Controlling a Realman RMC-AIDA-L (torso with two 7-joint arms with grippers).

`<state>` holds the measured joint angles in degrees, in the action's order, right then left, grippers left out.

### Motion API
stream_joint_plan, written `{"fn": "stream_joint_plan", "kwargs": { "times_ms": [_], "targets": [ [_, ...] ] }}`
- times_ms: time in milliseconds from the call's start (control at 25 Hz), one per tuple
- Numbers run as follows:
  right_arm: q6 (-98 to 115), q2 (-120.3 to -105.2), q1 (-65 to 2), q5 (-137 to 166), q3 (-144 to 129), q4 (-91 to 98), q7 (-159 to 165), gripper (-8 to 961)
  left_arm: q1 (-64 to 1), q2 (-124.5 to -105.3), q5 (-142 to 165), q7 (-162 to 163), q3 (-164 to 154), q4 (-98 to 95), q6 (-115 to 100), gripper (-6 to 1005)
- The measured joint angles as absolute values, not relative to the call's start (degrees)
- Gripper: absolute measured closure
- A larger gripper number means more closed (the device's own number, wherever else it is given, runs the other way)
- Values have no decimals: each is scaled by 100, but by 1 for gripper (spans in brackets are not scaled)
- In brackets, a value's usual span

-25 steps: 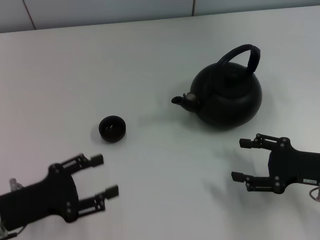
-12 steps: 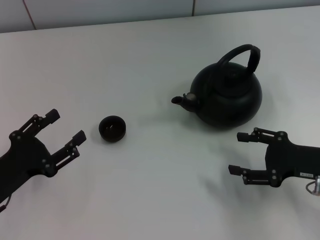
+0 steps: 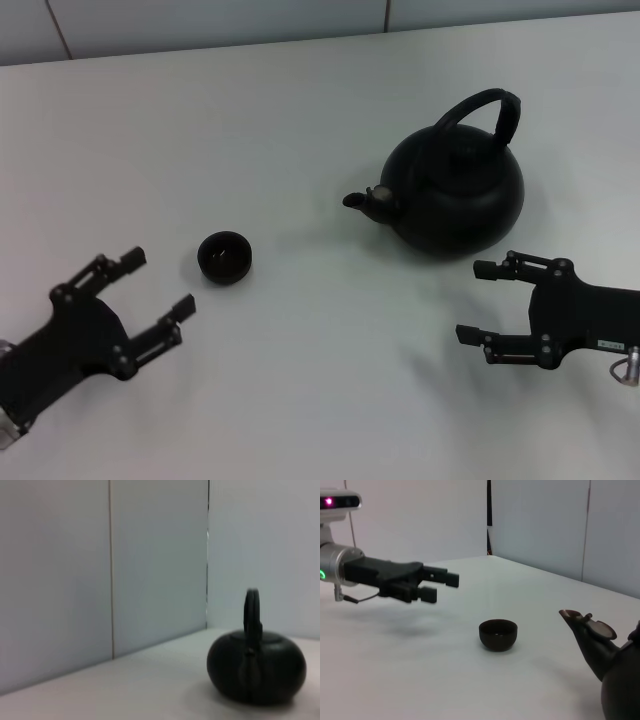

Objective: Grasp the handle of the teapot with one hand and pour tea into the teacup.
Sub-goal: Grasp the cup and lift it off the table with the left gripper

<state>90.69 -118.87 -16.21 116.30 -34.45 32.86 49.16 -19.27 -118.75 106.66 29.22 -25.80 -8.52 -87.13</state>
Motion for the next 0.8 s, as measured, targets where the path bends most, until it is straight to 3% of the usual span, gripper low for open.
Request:
{"fn": "stream_joint_plan", "kwargs": {
  "times_ms": [800],
  "targets": [
    [9070, -11890, -1604, 11629, -3445, 3260, 4931, 143, -2339, -11883, 10692, 2716, -2699, -476, -7757, 255]
  ]
}}
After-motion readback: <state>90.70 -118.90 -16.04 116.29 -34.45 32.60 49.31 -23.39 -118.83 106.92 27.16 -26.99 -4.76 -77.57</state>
